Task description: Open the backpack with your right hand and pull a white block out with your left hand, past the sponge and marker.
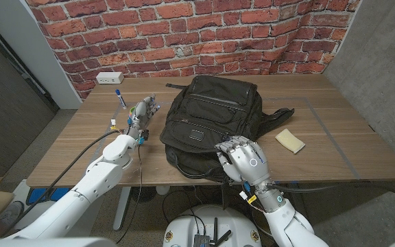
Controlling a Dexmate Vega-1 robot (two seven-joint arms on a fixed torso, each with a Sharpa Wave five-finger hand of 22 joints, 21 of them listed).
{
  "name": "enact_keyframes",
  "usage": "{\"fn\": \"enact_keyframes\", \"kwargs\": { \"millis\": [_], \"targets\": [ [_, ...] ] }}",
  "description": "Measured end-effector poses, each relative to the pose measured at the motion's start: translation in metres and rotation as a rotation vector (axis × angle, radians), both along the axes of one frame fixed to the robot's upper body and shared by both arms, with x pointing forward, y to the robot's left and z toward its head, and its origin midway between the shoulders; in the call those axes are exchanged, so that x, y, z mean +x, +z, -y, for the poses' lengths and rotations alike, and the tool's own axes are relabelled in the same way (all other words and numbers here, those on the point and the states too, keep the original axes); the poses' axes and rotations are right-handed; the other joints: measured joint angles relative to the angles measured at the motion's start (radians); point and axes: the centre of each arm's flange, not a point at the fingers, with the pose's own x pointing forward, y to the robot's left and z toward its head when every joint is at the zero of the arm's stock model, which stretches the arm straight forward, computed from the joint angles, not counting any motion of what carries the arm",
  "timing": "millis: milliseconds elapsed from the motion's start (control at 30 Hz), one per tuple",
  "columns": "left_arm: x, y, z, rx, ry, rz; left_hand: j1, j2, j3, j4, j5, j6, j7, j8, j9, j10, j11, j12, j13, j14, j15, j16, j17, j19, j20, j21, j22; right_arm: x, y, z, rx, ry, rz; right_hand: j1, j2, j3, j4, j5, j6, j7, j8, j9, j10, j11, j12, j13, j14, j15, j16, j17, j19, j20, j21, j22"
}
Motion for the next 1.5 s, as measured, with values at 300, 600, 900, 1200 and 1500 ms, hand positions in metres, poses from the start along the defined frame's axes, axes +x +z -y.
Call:
{"fn": "enact_keyframes", "kwargs": {
  "millis": [300,600,900,1200,1500],
  "targets": [
    [-0.003,-0.003,0.000,0.004,0.001,-0.003,0.000,0.000,0.003,0.003,0.000,0.000,0.000,0.000,0.000,0.000,0.000,0.000,0.000,0.000,0.000,0.000,0.000,0.000,0.000,0.000,0.000,-0.001,0.008,0.001,0.054,0.011,-0.019,0.005,0.005,0.007,0.000,-0.004,0.015,0.002,-0.004,0.001,0.011,0.000,0.000,0.000,0.012,-0.005,0.000,0.000,0.002,-0.002,0.008,0.005],
    [-0.007,-0.006,0.000,0.010,-0.001,0.000,0.000,0.000,0.003,0.003,0.000,0.000,0.000,0.000,0.000,0.000,0.000,0.000,0.000,0.000,0.000,0.000,0.000,0.000,0.000,0.000,0.000,0.000,0.017,0.003,0.124,0.021,-0.061,0.005,0.005,0.011,-0.004,-0.005,0.030,0.013,-0.006,0.005,0.030,0.006,0.000,0.000,0.028,-0.010,0.000,0.004,0.009,-0.002,0.015,0.005],
    [-0.011,-0.007,0.002,0.018,-0.004,0.008,0.000,0.000,0.005,0.001,0.000,0.000,0.000,0.000,0.000,0.000,0.000,0.000,0.000,0.000,0.000,0.000,0.000,0.000,0.000,0.000,0.000,0.000,0.026,0.005,0.205,0.038,-0.117,0.007,0.006,0.016,-0.009,-0.005,0.035,0.018,-0.003,0.004,0.041,0.009,0.000,0.000,0.035,-0.014,0.000,0.006,0.009,-0.002,0.021,0.005],
    [-0.016,-0.010,0.002,0.022,-0.004,0.011,0.000,0.000,0.007,-0.001,0.000,0.000,0.000,0.000,0.000,0.000,0.000,0.000,0.000,0.000,0.000,0.000,0.000,0.000,0.000,0.000,0.000,0.002,0.037,0.008,0.277,0.051,-0.157,0.019,0.007,0.019,-0.012,-0.008,0.042,0.026,-0.003,0.004,0.051,0.019,0.000,0.005,0.038,-0.011,-0.001,0.009,0.009,-0.002,0.026,0.009],
    [-0.020,-0.012,0.000,0.017,0.003,0.016,0.000,0.000,0.007,-0.001,0.000,0.002,0.002,0.000,0.000,0.000,0.000,0.000,0.000,0.000,0.000,0.000,0.000,0.000,0.000,0.000,0.000,0.004,0.046,0.012,0.331,0.064,-0.185,0.019,0.007,0.027,-0.011,-0.009,0.048,0.031,-0.007,0.009,0.057,0.025,0.000,0.006,0.038,-0.010,-0.008,0.011,0.009,-0.002,0.030,0.009]
  ]
}}
